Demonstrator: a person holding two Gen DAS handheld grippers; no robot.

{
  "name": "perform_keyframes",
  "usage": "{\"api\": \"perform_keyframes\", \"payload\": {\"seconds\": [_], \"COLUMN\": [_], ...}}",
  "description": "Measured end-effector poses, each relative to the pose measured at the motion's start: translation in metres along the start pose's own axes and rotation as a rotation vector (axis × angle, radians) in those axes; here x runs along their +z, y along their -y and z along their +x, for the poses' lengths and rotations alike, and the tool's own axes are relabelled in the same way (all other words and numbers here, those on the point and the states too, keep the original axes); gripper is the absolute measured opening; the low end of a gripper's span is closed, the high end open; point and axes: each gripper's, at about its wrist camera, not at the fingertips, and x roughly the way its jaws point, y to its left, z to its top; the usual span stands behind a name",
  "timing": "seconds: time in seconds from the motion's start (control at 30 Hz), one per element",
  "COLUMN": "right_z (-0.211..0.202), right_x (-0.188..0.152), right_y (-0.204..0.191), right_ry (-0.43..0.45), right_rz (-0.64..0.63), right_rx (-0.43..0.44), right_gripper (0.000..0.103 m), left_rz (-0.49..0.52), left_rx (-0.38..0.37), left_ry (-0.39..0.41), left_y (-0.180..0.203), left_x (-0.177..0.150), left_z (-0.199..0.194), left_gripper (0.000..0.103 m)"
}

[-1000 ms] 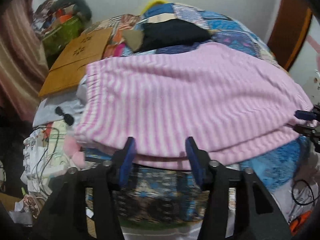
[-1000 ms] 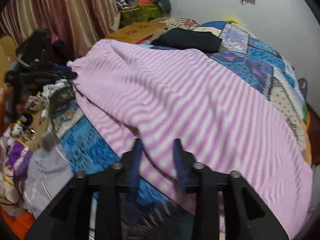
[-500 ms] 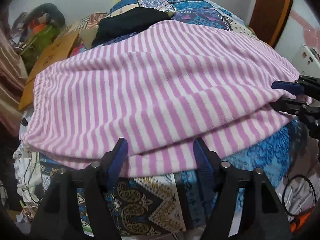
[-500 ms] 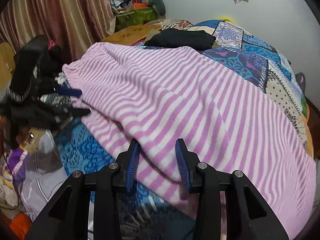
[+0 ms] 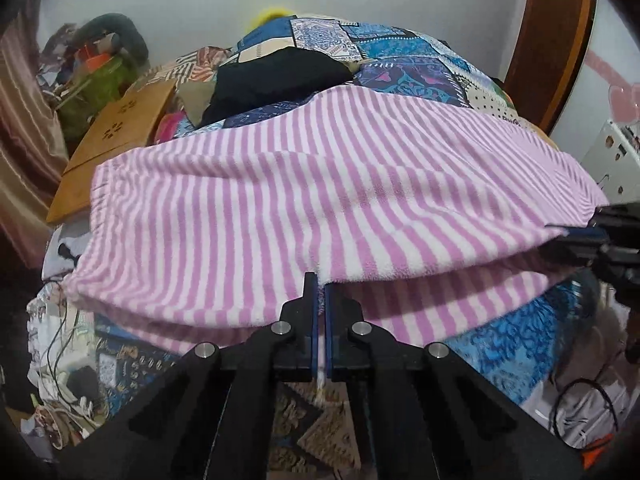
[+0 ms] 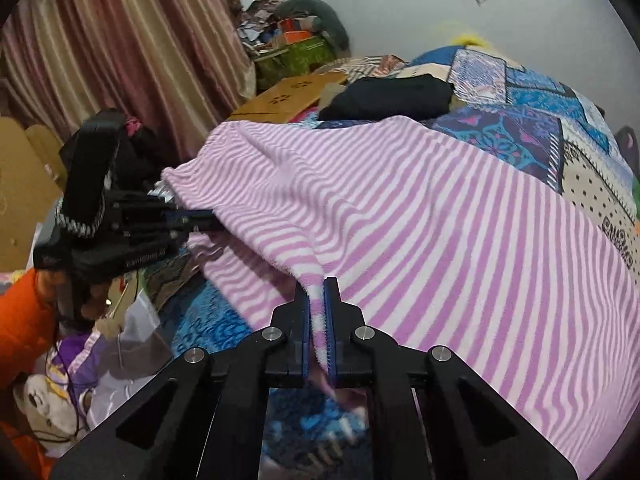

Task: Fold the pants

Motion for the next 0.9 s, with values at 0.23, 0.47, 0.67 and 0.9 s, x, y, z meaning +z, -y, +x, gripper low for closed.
{"api": "perform_keyframes", "payload": {"seconds": [0.23,0.47,0.67,0.9], "right_z": [0.006,-0.015,-0.068,-0.149], "right_x": [-0.018,-0.021,-0.034,-0.055], "right_y": [-0.005,0.000,0.034,0.114], "right_ry": [-0.035,-0.021,0.057,0.144], "right_rz": [0.009,0.047,0.098,0.231], "right_rx": [0.021,0.022,-0.078,-0.260], "right_gripper": [0.006,0.020,0.033,0.033], "left_rz": [-0.024,-0.047,-0.048,-0.068], "left_rx": [-0.008,0.024,0.059,0.087], "left_ry": [-0.061,-0.086,-0.044,0.014], "left_y": [-0.002,0.001,0.005,0.024], "left_x": [-0.030,-0.038,-0.023,0.028], "left_z": [0.001,-0.009,-0.043,-0.050], "left_gripper": [0.002,0.004,0.013,0.039]}}
